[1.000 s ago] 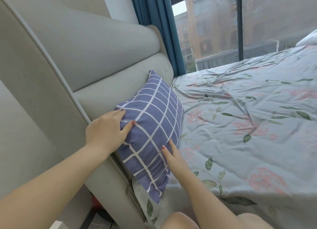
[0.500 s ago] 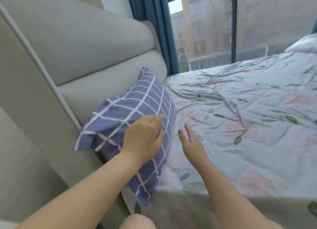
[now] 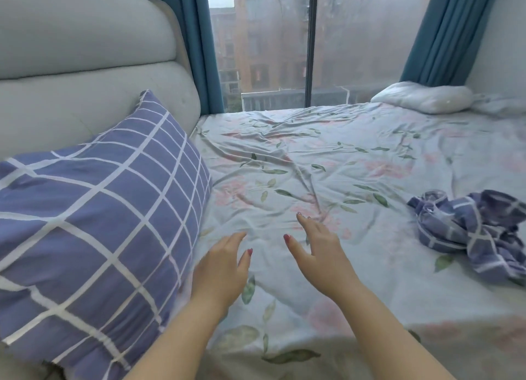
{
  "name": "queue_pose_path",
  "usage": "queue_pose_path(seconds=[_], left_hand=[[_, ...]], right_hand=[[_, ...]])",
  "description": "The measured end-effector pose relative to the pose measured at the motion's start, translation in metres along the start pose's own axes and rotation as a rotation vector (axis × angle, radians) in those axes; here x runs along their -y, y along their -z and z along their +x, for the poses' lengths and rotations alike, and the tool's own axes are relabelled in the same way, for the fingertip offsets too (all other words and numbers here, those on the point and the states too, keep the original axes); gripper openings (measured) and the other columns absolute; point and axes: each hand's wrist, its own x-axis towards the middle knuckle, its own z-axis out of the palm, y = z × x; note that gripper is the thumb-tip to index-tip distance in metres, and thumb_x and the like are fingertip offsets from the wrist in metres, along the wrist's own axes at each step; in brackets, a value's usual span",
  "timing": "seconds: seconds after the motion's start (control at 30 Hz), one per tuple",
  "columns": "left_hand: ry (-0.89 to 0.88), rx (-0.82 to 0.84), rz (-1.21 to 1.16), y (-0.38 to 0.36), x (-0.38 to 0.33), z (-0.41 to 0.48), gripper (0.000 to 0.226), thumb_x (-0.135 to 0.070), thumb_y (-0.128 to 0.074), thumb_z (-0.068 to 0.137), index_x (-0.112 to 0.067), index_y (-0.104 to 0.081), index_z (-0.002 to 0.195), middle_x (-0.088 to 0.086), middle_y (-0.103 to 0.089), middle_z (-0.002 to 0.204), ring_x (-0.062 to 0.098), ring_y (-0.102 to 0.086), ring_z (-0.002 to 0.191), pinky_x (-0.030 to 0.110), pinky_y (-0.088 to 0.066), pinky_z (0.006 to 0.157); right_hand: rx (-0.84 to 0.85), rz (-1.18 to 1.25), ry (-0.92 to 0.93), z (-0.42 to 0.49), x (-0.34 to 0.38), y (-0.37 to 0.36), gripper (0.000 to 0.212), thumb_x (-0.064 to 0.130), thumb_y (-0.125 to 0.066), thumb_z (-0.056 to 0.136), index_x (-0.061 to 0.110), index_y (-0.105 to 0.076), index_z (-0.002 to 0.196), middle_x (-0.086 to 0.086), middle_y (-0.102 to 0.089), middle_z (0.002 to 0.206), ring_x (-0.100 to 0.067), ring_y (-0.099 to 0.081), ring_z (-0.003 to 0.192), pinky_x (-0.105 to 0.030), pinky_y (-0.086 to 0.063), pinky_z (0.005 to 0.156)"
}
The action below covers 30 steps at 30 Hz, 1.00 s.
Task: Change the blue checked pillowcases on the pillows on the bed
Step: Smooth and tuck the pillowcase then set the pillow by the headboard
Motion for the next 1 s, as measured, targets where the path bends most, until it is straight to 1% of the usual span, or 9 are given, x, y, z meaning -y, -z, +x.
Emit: queue_pose_path(seconds=[0.1, 0.23, 0.4, 0.5, 0.6, 0.7, 0.8, 0.93, 1.0], left_hand=[[-0.131, -0.048, 0.080, -0.009, -0.012, 0.022, 0.042, -0.039, -0.044, 0.098, -0.022, -0.059, 0.133, -0.004, -0.067, 0.119, 0.024, -0.063, 0.109, 0.041, -0.049, 0.095], [-0.087, 0.023, 0.099, -0.034, -0.017, 0.035, 0.038, -0.038, -0.050, 0.096, -0.021, -0.062, 0.128, 0.001, -0.069, 0.112, 0.027, -0.062, 0.106, 0.042, -0.043, 0.096], [-0.098, 0.058, 0.093, -0.047, -0.036, 0.046, 0.037, -0.040, -0.049, 0.099, -0.024, -0.058, 0.131, -0.003, -0.064, 0.121, 0.025, -0.056, 0.114, 0.037, -0.037, 0.098], [-0.081, 0.057, 0.110, -0.049, -0.038, 0.053, 0.038, -0.045, -0.044, 0.100, -0.029, -0.055, 0.132, -0.007, -0.062, 0.124, 0.021, -0.054, 0.117, 0.036, -0.034, 0.103], [-0.016, 0.090, 0.056, -0.052, -0.038, 0.058, 0.037, -0.044, -0.043, 0.100, -0.029, -0.055, 0.132, -0.008, -0.061, 0.125, 0.018, -0.053, 0.119, 0.035, -0.034, 0.104], [0.019, 0.134, 0.008, -0.060, -0.043, 0.061, 0.036, -0.043, -0.044, 0.100, -0.028, -0.055, 0.131, -0.008, -0.061, 0.127, 0.019, -0.053, 0.120, 0.038, -0.037, 0.103], [0.017, 0.154, -0.006, -0.066, -0.049, 0.062, 0.035, -0.043, -0.044, 0.100, -0.028, -0.055, 0.130, -0.009, -0.061, 0.126, 0.016, -0.052, 0.120, 0.037, -0.035, 0.105], [0.003, 0.158, -0.001, -0.069, -0.052, 0.062, 0.035, -0.043, -0.044, 0.101, -0.028, -0.055, 0.131, -0.010, -0.061, 0.125, 0.015, -0.052, 0.120, 0.036, -0.035, 0.104], [0.011, 0.160, -0.006, -0.069, -0.051, 0.062, 0.035, -0.043, -0.044, 0.101, -0.028, -0.055, 0.131, -0.010, -0.061, 0.126, 0.015, -0.052, 0.120, 0.036, -0.036, 0.104]], right_hand=[[-0.035, -0.202, -0.052, 0.004, -0.019, 0.018, 0.056, 0.054, -0.045, 0.095, 0.030, -0.039, 0.146, 0.007, -0.042, 0.144, -0.019, -0.031, 0.134, -0.036, -0.040, 0.098], [-0.158, -0.382, -0.131, 0.019, -0.054, 0.046, 0.050, 0.050, -0.054, 0.093, 0.021, -0.054, 0.134, -0.002, -0.052, 0.128, -0.026, -0.042, 0.122, -0.037, -0.046, 0.085], [-0.304, -0.472, -0.351, 0.029, -0.115, 0.089, 0.046, 0.039, -0.068, 0.086, 0.013, -0.063, 0.123, -0.014, -0.054, 0.124, -0.038, -0.044, 0.118, -0.045, -0.045, 0.089], [-0.354, -0.513, -0.500, 0.026, -0.146, 0.114, 0.057, 0.050, -0.067, 0.083, 0.015, -0.060, 0.127, -0.018, -0.047, 0.130, -0.042, -0.040, 0.123, -0.050, -0.042, 0.096], [-0.368, -0.518, -0.653, 0.020, -0.168, 0.129, 0.079, 0.072, -0.059, 0.076, 0.031, -0.042, 0.141, -0.015, -0.030, 0.142, -0.043, -0.031, 0.128, -0.057, -0.033, 0.105], [-0.422, -0.564, -0.678, 0.015, -0.181, 0.133, 0.087, 0.077, -0.056, 0.073, 0.040, -0.031, 0.147, -0.012, -0.022, 0.147, -0.044, -0.029, 0.129, -0.057, -0.033, 0.103], [-0.470, -0.493, -0.667, 0.018, -0.187, 0.135, 0.088, 0.078, -0.054, 0.073, 0.044, -0.026, 0.149, -0.011, -0.018, 0.146, -0.047, -0.033, 0.126, -0.056, -0.035, 0.102], [-0.292, -0.439, -0.674, 0.027, -0.199, 0.131, 0.082, 0.079, -0.042, 0.079, 0.048, -0.017, 0.150, -0.008, -0.009, 0.152, -0.047, -0.033, 0.128, -0.053, -0.034, 0.105], [-0.255, -0.446, -0.708, 0.032, -0.204, 0.129, 0.078, 0.078, -0.038, 0.083, 0.041, -0.025, 0.151, -0.010, -0.017, 0.150, -0.046, -0.034, 0.128, -0.051, -0.034, 0.106]])
